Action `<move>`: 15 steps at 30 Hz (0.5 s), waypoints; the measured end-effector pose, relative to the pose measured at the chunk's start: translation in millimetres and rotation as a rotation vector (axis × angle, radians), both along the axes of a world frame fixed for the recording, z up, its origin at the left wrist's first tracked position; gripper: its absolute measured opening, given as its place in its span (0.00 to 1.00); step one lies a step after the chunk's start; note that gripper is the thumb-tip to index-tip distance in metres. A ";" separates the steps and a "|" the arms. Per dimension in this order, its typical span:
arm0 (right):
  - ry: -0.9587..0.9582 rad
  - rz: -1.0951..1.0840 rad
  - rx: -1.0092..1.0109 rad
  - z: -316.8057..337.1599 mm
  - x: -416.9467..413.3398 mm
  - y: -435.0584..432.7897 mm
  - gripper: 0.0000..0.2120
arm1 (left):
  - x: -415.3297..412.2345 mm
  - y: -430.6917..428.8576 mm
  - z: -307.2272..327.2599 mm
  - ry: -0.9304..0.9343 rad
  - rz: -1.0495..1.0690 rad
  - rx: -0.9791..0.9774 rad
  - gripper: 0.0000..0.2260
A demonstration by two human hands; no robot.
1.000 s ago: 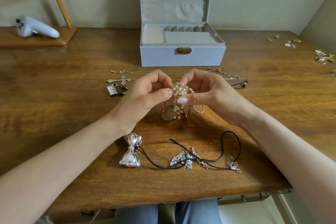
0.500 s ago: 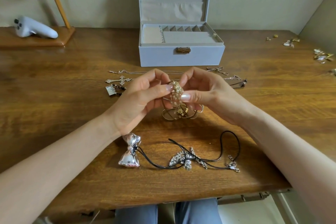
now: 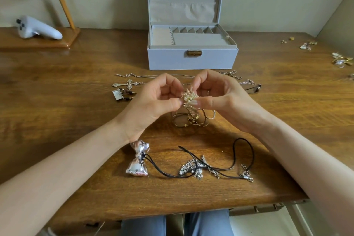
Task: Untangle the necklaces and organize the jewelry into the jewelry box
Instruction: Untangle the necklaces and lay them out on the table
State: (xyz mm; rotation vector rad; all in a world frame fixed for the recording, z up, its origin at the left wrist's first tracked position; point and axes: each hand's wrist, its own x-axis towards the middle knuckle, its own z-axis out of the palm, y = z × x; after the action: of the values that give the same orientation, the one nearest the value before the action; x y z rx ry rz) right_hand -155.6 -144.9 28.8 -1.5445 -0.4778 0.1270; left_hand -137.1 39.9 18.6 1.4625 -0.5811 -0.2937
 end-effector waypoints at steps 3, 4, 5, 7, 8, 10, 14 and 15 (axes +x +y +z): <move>-0.016 0.002 -0.004 1.5 0.0 -0.5 0.12 | 0.5 -0.1 -0.7 0.007 -0.007 -0.001 0.09; -0.017 0.004 -0.005 1.7 0.1 -0.6 0.13 | 0.6 0.4 -0.5 0.010 -0.011 -0.007 0.08; -0.015 0.006 -0.008 1.6 0.6 -0.7 0.14 | 0.6 0.9 0.2 0.014 -0.015 -0.016 0.08; -0.003 0.002 -0.028 1.9 0.9 -1.6 0.15 | -0.1 1.2 1.7 0.030 -0.020 -0.041 0.07; 0.006 -0.004 -0.034 2.4 0.9 -2.1 0.15 | -0.6 1.2 2.7 0.040 -0.016 -0.054 0.07; 0.026 -0.011 -0.026 3.6 1.0 -3.6 0.16 | -1.3 0.9 5.0 0.061 0.003 -0.075 0.05; 0.052 0.015 -0.029 5.8 2.1 -7.8 0.17 | -1.3 0.3 6.7 0.129 0.021 -0.124 0.04; 0.054 0.021 -0.035 5.9 2.5 -9.0 0.17 | -1.4 0.1 6.6 0.156 0.020 -0.137 0.04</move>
State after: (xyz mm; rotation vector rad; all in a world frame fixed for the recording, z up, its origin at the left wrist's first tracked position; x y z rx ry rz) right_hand -153.1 -154.0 34.7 -1.5665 -0.4509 0.1933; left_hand -138.5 40.0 25.3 1.2994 -0.4519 -0.3422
